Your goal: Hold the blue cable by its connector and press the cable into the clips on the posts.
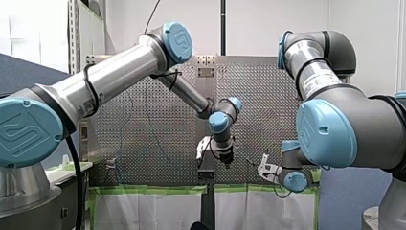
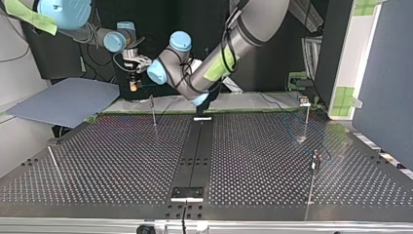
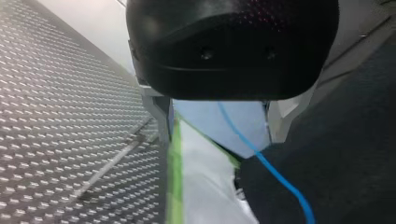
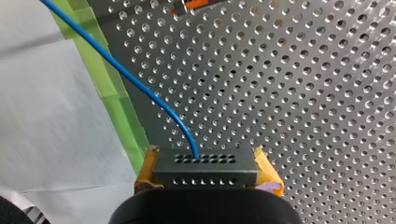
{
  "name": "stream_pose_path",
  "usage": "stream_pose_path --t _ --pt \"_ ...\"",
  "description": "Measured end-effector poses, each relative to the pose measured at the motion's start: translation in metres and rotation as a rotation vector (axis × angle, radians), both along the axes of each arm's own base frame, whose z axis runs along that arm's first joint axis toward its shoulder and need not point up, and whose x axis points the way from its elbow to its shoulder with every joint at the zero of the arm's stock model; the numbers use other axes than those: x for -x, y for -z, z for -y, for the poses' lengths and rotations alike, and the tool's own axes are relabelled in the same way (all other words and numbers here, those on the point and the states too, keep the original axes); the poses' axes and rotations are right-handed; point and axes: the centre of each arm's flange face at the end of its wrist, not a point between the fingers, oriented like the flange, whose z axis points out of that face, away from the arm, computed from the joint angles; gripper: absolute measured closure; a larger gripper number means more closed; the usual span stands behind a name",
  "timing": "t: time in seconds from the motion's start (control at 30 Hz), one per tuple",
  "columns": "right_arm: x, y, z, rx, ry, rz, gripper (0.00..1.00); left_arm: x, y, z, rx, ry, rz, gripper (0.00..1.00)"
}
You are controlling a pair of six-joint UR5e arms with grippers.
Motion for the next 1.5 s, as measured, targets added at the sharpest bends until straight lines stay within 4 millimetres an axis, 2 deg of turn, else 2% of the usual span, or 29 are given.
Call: stream_pose_path --t 0.2,0.53,1.07,1.33,1.5 --pt "-0.003 -0.001 0.0 0.001 -0.005 -0.002 1.0 0.006 0.014 -0.004 -0.043 0.005 -0.051 0.0" --pt "-0.005 0.0 -0.001 -0.002 -0.008 -0.005 1.0 0.01 0.009 -0.007 -0.063 -0.033 -0.104 0.0" --pt "-0.005 -0.001 0.0 -0.001 -0.009 -0.003 1.0 -0.015 -0.01 0.01 0.094 -0.157 0.004 0.0" --pt "-0.006 -0.001 0.0 0.001 -0.013 -0.002 1.0 -0.02 -0.012 0.002 0.047 -0.201 0.033 0.0" --pt "-0.006 -0.001 0.0 0.002 -0.014 -0.001 1.0 -0.016 -0.001 0.002 -0.023 -0.194 0.027 0.0"
